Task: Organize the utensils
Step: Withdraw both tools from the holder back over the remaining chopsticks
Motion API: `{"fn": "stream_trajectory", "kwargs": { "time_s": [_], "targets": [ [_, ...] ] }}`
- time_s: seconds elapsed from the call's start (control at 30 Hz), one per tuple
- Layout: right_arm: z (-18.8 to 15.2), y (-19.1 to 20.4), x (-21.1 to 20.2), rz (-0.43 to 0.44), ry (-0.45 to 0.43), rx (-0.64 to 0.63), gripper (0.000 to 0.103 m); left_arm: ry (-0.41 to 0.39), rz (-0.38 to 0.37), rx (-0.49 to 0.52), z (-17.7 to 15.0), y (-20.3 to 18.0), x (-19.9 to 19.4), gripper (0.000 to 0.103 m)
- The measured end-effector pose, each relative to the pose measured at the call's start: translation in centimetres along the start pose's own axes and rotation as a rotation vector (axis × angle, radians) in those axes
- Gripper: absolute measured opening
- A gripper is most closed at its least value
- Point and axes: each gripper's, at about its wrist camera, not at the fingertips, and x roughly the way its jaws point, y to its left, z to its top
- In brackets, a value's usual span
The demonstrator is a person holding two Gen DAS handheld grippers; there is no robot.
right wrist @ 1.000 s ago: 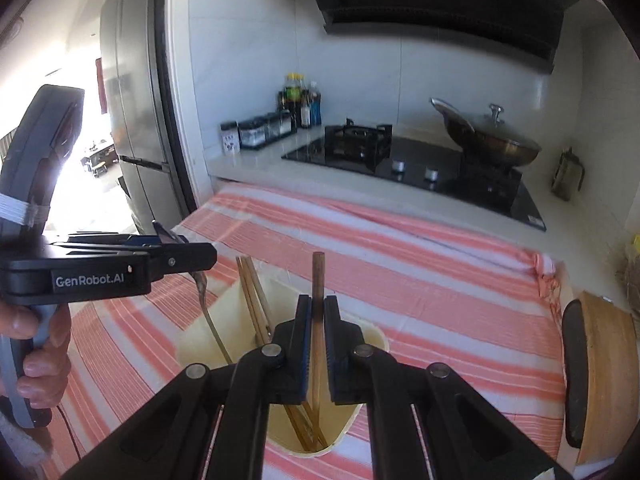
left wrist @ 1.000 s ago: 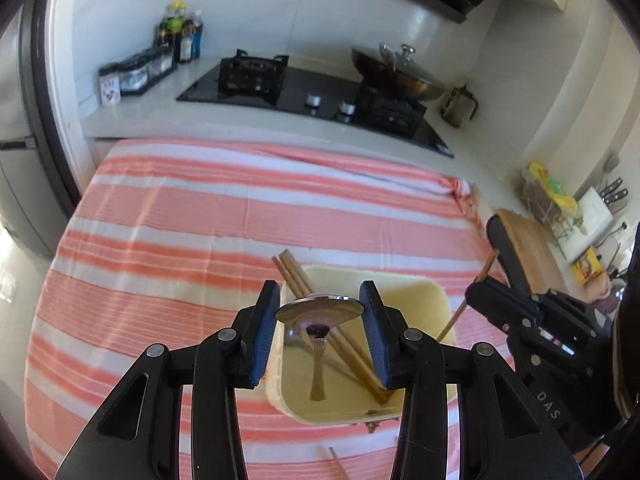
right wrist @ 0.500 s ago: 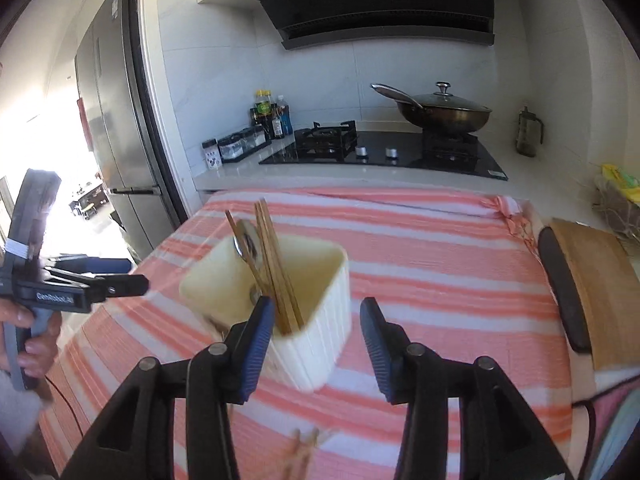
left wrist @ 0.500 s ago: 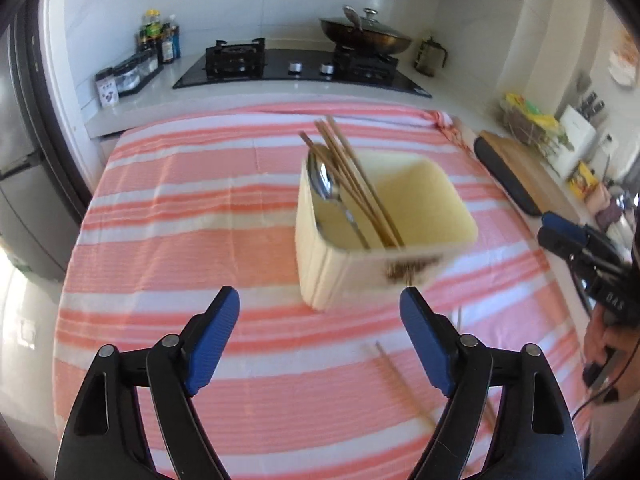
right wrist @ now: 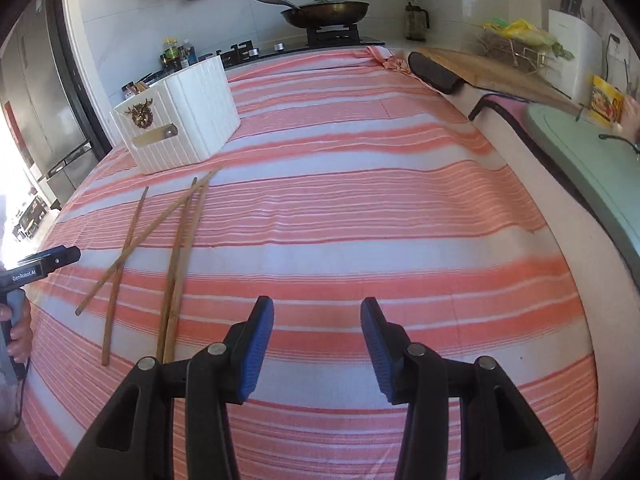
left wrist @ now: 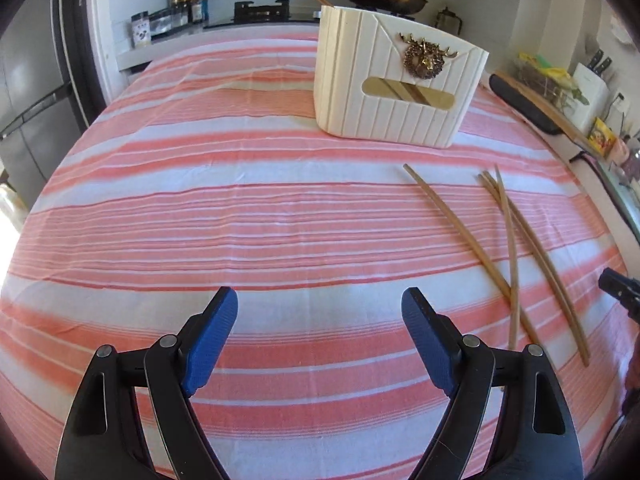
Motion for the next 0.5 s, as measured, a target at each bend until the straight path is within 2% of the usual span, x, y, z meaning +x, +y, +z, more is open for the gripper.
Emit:
{"fn": "stream_trajectory", "kwargs": {
  "time_s": [0.5],
  "targets": [
    [-0.8, 0.3, 1.3, -0.061, 0.003, -0.02, 0.046, 0.006, 0.031, 0.035, -1.2, -0.2, 0.9, 0.088]
  ]
}}
